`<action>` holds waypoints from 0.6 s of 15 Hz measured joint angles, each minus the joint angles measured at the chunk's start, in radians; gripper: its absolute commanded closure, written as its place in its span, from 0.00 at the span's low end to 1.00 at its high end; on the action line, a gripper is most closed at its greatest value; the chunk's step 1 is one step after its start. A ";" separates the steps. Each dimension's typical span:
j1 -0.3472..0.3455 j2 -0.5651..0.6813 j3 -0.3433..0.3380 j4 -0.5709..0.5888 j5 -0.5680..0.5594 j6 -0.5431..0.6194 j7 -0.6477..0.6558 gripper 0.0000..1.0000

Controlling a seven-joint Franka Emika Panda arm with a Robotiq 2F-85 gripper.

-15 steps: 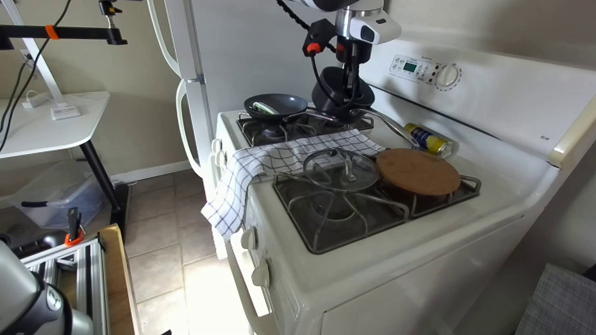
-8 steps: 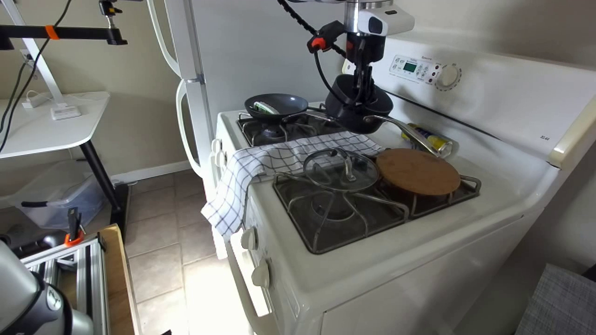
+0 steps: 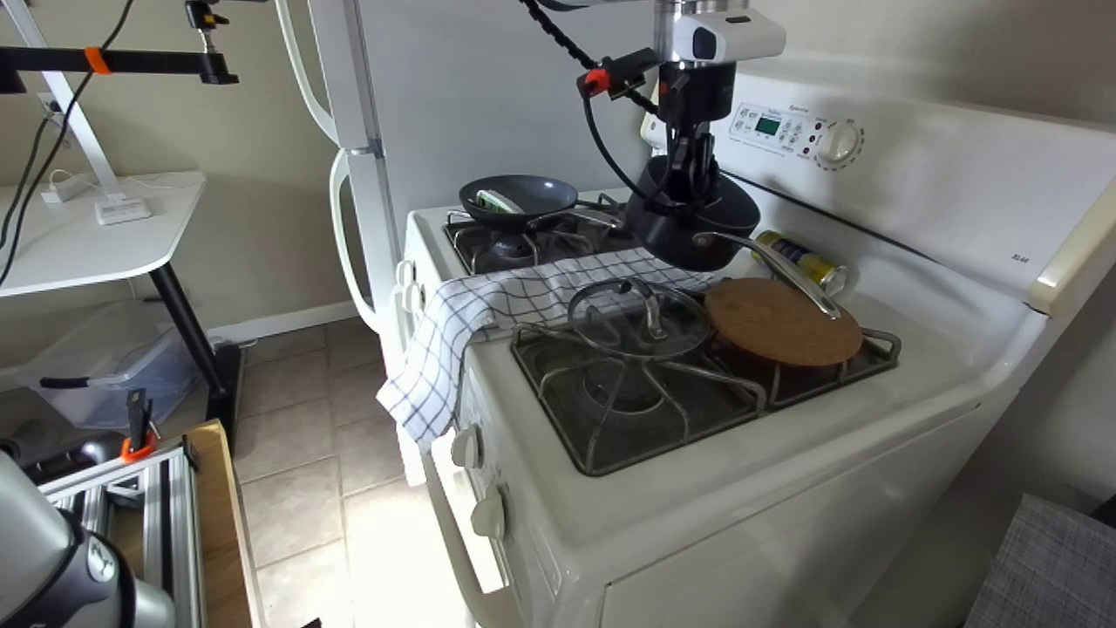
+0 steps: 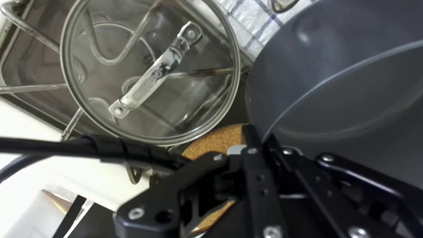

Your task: Take the pot off of the pan and place it to the left

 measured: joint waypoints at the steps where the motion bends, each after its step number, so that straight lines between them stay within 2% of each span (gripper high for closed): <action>1: -0.002 0.001 -0.002 0.001 -0.009 -0.002 0.016 0.99; 9: -0.014 0.009 -0.016 0.046 -0.093 -0.076 0.091 0.99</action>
